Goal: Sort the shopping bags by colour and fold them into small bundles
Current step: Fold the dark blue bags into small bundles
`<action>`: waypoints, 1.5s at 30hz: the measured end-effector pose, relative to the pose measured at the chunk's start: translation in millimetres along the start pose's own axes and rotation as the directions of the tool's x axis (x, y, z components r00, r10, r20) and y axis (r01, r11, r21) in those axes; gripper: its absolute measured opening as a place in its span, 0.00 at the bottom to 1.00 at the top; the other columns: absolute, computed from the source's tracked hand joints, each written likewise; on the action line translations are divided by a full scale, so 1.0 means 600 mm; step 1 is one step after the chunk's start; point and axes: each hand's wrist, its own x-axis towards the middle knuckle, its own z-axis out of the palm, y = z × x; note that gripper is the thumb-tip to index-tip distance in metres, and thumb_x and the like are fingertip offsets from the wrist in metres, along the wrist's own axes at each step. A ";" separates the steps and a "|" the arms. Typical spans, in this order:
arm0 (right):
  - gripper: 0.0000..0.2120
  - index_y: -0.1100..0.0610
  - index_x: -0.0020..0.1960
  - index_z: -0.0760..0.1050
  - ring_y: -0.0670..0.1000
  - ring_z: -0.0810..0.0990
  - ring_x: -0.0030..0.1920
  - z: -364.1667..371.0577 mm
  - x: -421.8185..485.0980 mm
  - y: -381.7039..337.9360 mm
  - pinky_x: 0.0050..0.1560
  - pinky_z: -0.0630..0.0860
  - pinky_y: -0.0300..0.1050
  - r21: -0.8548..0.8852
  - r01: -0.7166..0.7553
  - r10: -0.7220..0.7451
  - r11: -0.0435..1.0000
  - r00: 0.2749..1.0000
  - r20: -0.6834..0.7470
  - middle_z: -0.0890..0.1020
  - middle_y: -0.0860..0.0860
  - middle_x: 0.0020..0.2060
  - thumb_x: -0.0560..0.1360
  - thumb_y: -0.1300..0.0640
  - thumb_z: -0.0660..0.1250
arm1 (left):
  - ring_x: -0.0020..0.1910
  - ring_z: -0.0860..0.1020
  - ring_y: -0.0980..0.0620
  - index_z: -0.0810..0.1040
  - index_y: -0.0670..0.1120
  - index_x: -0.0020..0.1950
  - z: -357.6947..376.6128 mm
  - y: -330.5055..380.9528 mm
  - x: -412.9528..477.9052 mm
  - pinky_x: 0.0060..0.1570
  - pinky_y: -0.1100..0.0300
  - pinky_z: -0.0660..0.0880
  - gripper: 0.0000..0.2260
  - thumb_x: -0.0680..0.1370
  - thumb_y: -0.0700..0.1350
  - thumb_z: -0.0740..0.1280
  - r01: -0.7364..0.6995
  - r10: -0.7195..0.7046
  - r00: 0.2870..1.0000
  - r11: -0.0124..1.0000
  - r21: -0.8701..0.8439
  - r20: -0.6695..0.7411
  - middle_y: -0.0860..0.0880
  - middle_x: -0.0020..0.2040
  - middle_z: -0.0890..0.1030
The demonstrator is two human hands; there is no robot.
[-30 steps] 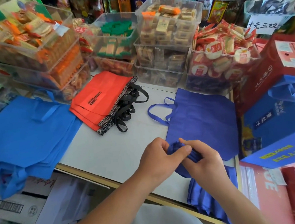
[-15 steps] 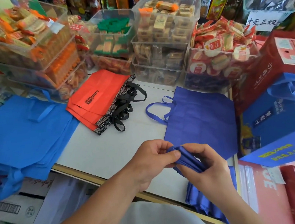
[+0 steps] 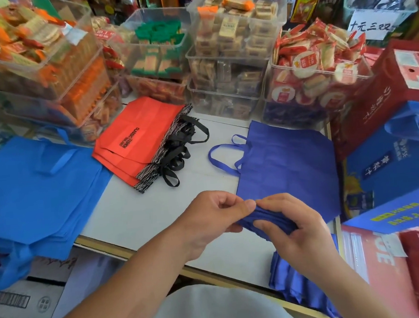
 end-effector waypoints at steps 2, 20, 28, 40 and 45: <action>0.13 0.55 0.56 0.83 0.48 0.83 0.48 0.002 0.005 -0.002 0.47 0.78 0.37 -0.024 0.024 -0.022 0.999 0.999 0.043 0.83 0.46 0.49 0.71 0.61 0.76 | 0.47 0.84 0.51 0.84 0.41 0.52 -0.014 0.001 -0.001 0.55 0.53 0.82 0.08 0.79 0.46 0.73 0.051 -0.050 0.997 0.999 -0.015 0.065 0.41 0.50 0.86; 0.15 0.46 0.47 0.80 0.40 0.83 0.44 0.107 0.098 -0.106 0.40 0.74 0.27 -0.012 -0.327 0.327 0.945 0.944 0.055 0.84 0.37 0.42 0.68 0.62 0.81 | 0.44 0.77 0.53 0.74 0.49 0.49 -0.132 0.053 -0.026 0.47 0.51 0.78 0.03 0.82 0.47 0.66 -0.180 0.279 0.960 0.700 0.691 -0.033 0.54 0.45 0.77; 0.11 0.50 0.52 0.80 0.44 0.84 0.45 0.131 0.105 -0.120 0.41 0.78 0.33 0.112 -0.430 0.421 0.896 0.902 0.092 0.85 0.40 0.43 0.73 0.60 0.78 | 0.41 0.81 0.55 0.79 0.49 0.50 -0.175 0.033 -0.018 0.47 0.53 0.82 0.01 0.81 0.44 0.68 -0.205 0.265 0.960 0.881 0.426 -0.087 0.53 0.43 0.82; 0.15 0.44 0.55 0.74 0.48 0.80 0.52 0.143 0.094 -0.099 0.49 0.78 0.37 -0.186 -0.164 0.200 0.969 0.961 0.194 0.79 0.40 0.51 0.76 0.58 0.75 | 0.41 0.83 0.52 0.81 0.47 0.49 -0.169 0.000 -0.016 0.47 0.53 0.84 0.06 0.75 0.38 0.75 -0.044 0.082 0.986 0.968 0.247 -0.145 0.47 0.43 0.85; 0.12 0.46 0.56 0.72 0.46 0.79 0.49 0.158 0.090 -0.101 0.45 0.76 0.37 -0.229 -0.129 0.168 0.965 0.973 0.161 0.78 0.40 0.49 0.78 0.55 0.72 | 0.45 0.80 0.55 0.77 0.51 0.51 -0.148 -0.005 -0.011 0.47 0.54 0.80 0.08 0.75 0.39 0.66 -0.203 0.353 0.920 0.801 0.564 -0.172 0.55 0.46 0.80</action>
